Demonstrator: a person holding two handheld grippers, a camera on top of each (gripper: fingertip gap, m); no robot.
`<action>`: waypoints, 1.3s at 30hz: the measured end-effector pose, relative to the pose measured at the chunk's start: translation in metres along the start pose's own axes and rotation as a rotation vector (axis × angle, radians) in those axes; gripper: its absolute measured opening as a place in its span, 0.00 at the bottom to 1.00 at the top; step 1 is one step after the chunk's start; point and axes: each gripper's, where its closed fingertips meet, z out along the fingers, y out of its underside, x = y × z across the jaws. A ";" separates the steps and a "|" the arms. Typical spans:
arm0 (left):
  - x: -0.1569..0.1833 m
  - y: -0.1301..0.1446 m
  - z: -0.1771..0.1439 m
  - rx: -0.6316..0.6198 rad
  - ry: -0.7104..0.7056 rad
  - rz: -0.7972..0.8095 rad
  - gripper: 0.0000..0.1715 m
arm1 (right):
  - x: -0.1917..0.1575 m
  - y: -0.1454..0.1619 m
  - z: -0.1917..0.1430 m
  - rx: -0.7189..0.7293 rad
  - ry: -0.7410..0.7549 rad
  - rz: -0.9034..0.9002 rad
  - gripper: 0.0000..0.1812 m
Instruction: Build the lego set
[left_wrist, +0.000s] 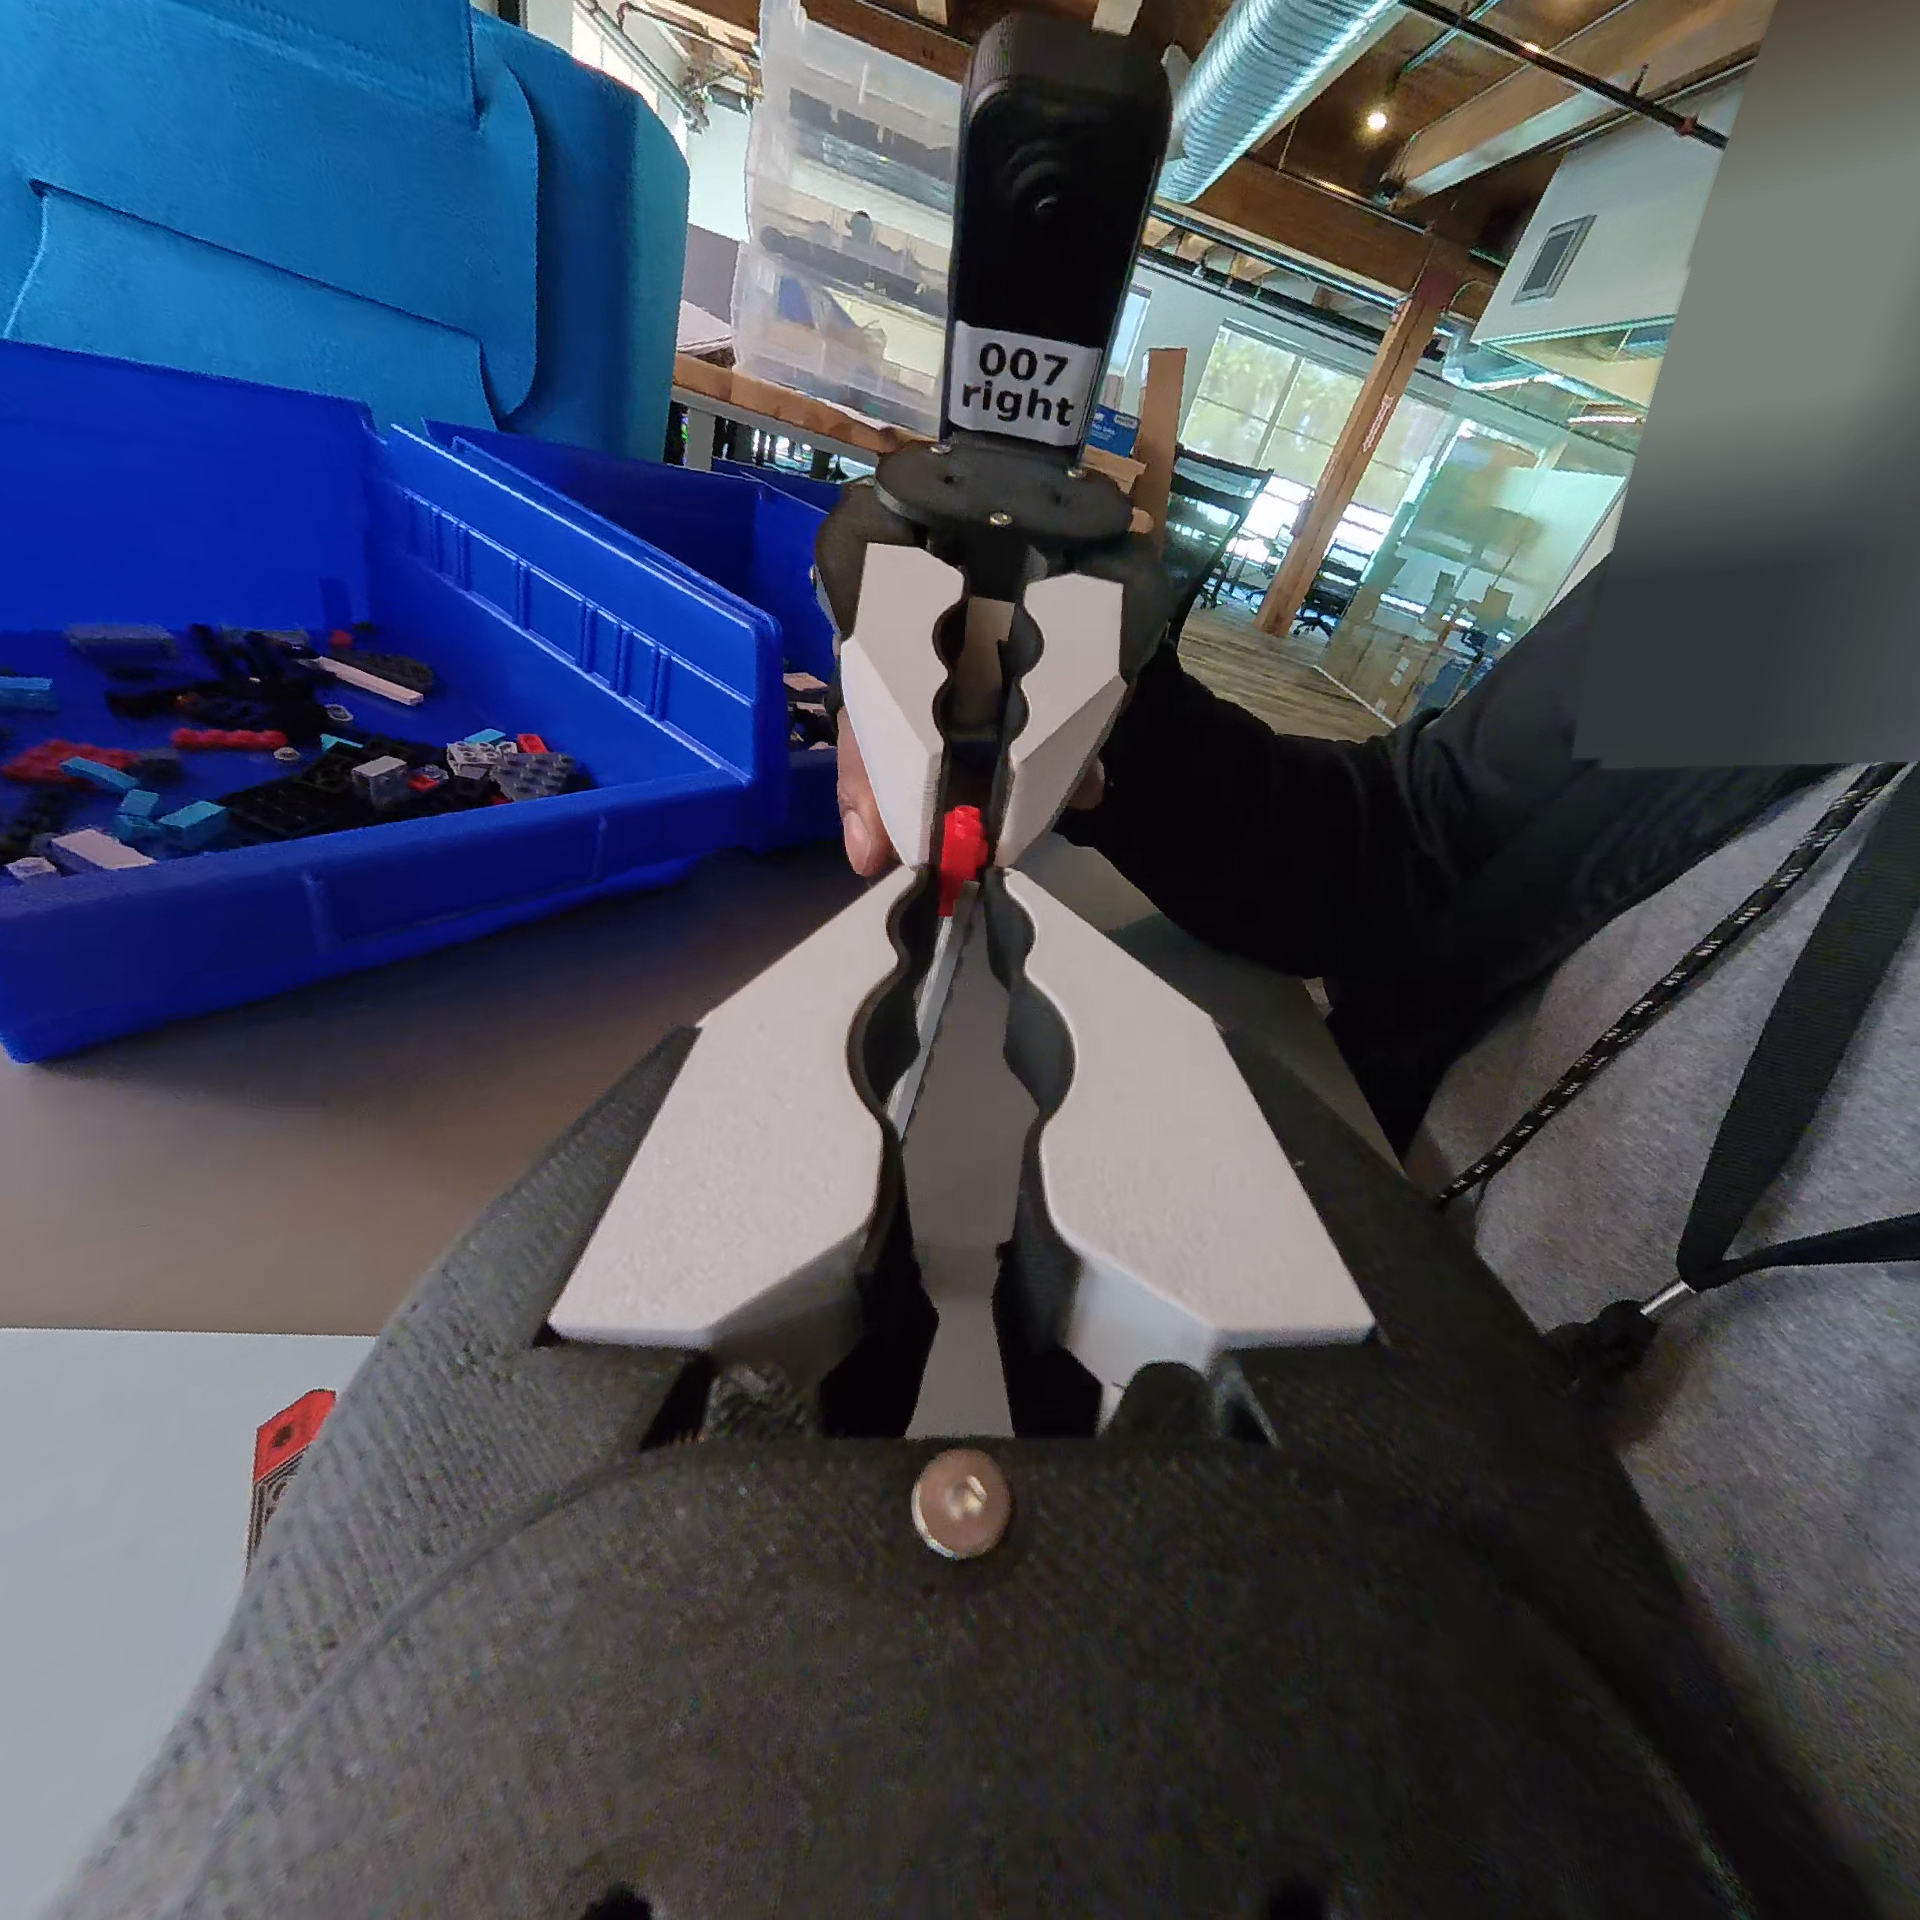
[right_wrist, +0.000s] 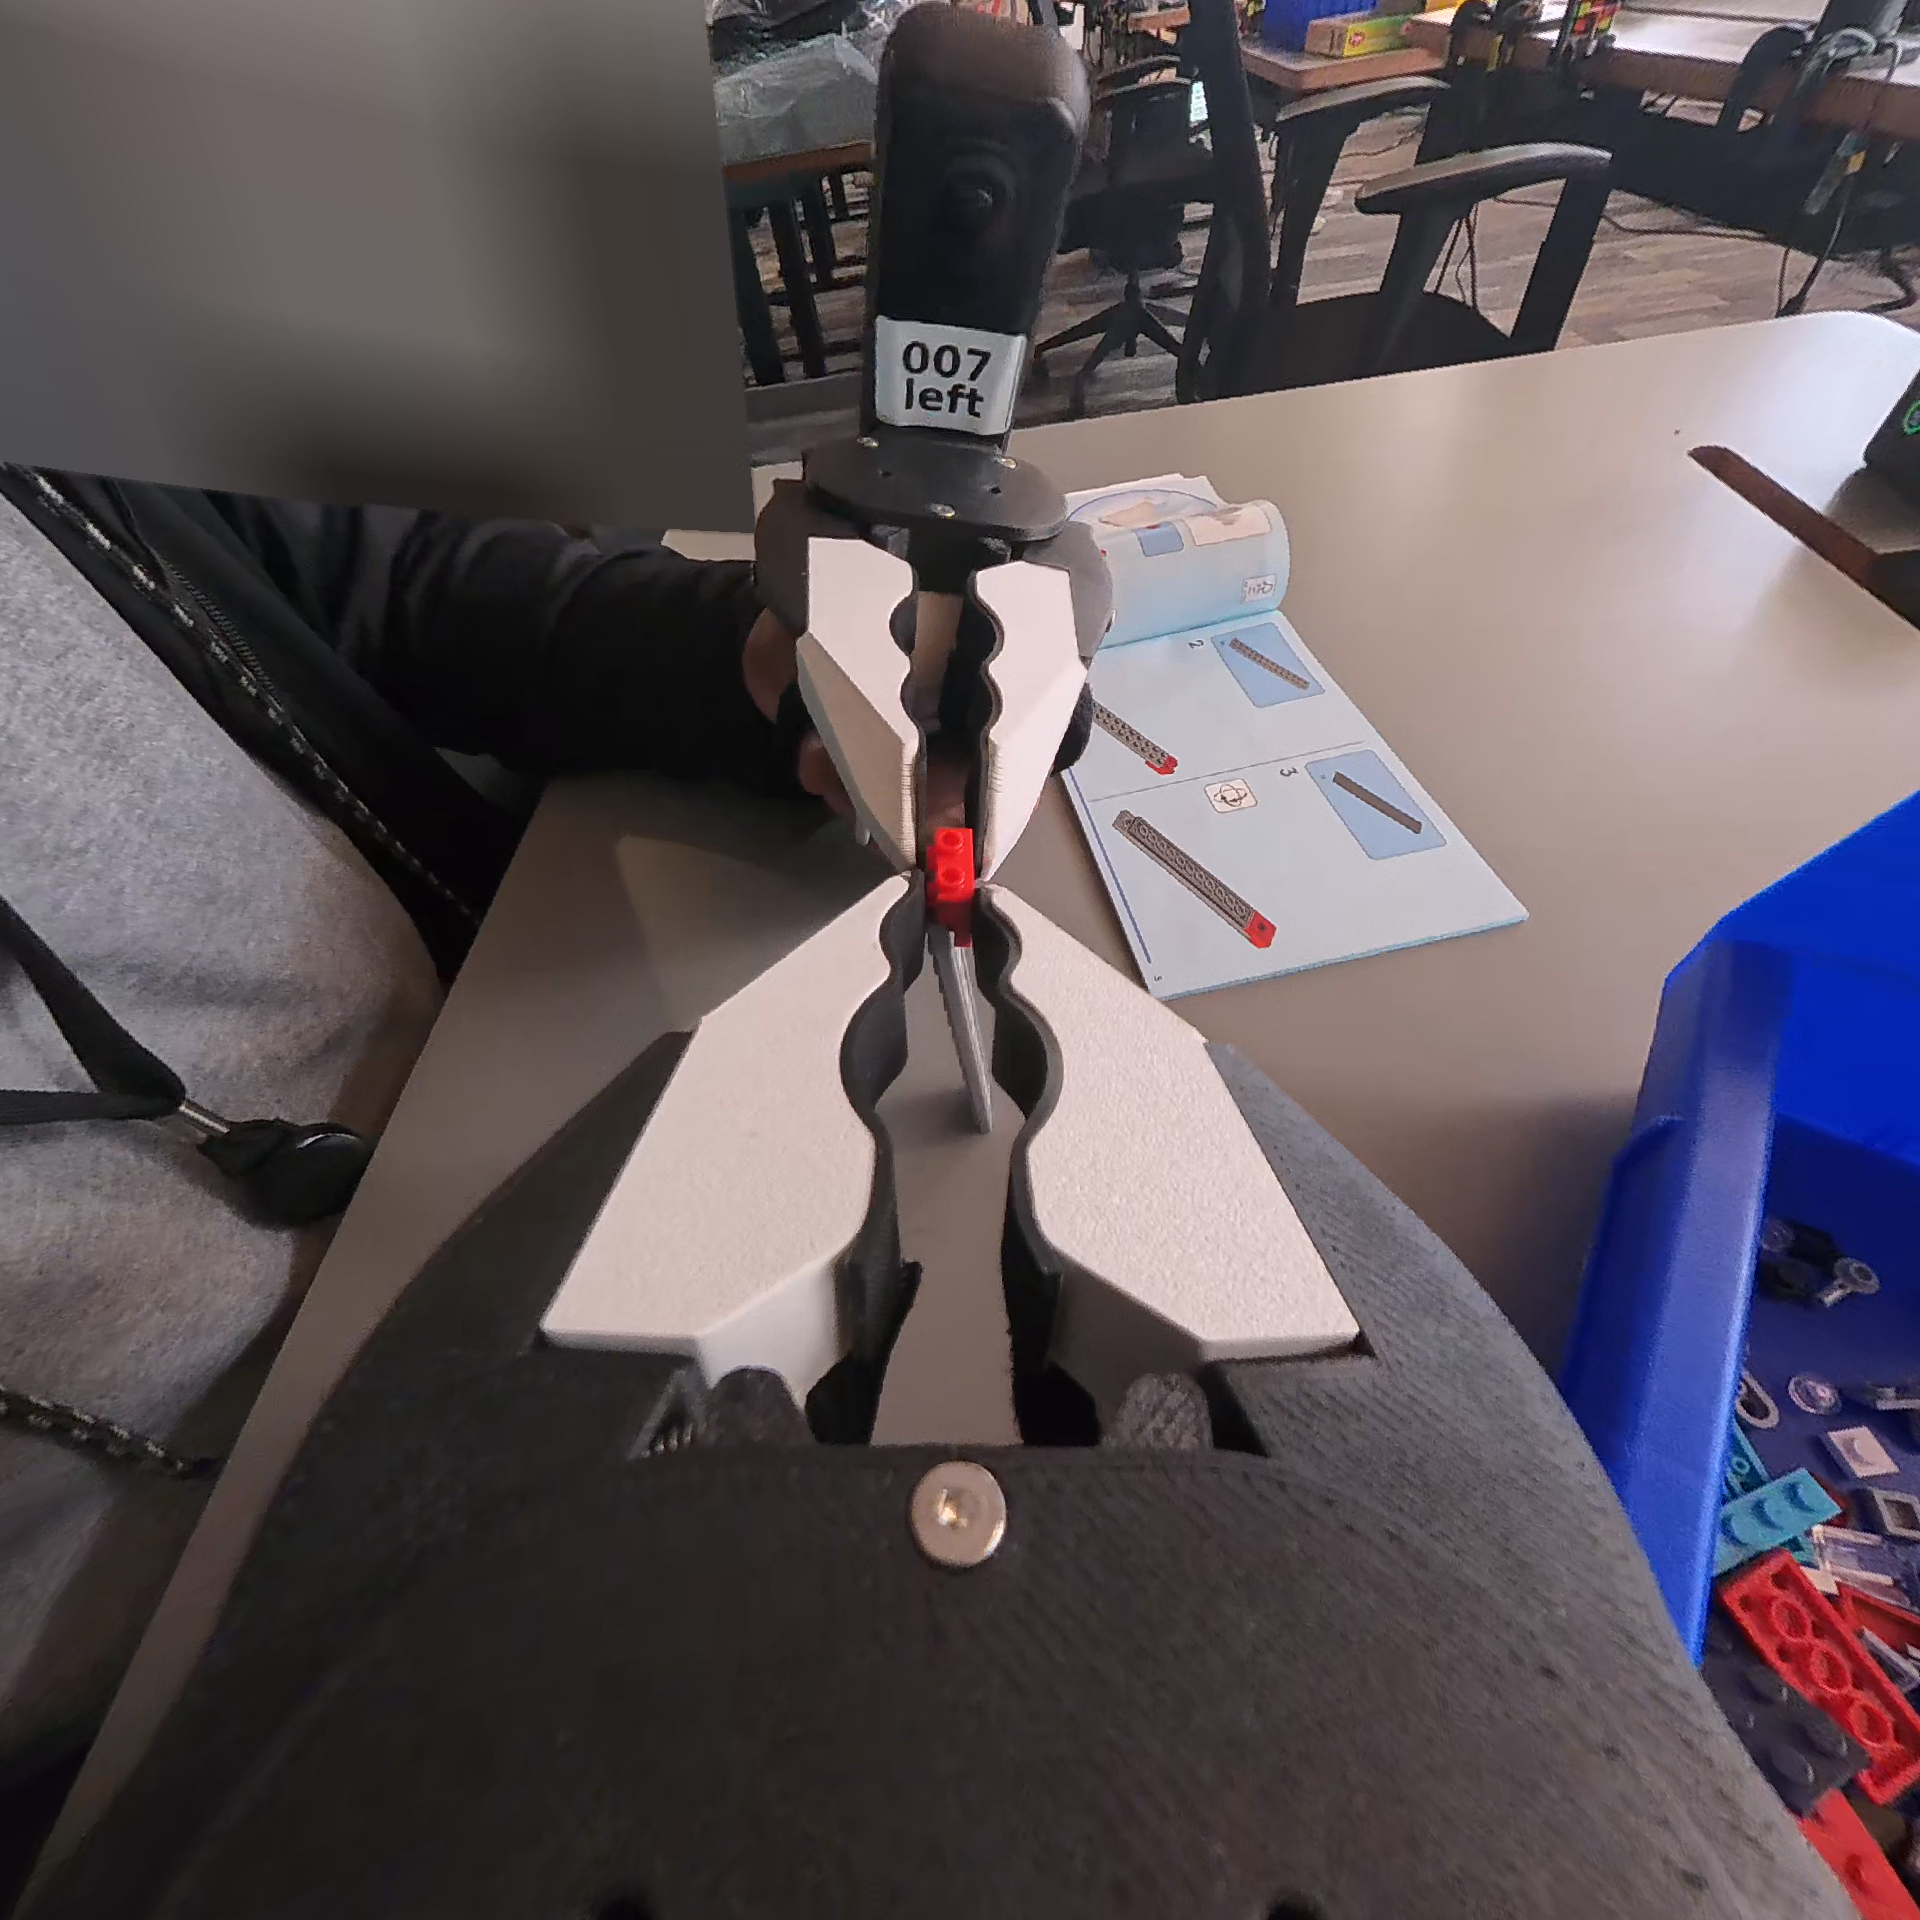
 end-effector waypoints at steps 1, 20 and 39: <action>0.001 0.000 0.000 -0.002 0.006 -0.005 0.04 | -0.001 0.000 0.000 0.002 -0.002 -0.003 0.06; -0.005 -0.003 -0.006 0.046 0.044 -0.130 0.04 | 0.006 0.001 0.006 0.044 0.003 0.020 0.07; -0.005 -0.001 -0.010 0.033 0.061 -0.162 0.03 | 0.003 -0.002 0.008 0.096 -0.053 0.089 0.06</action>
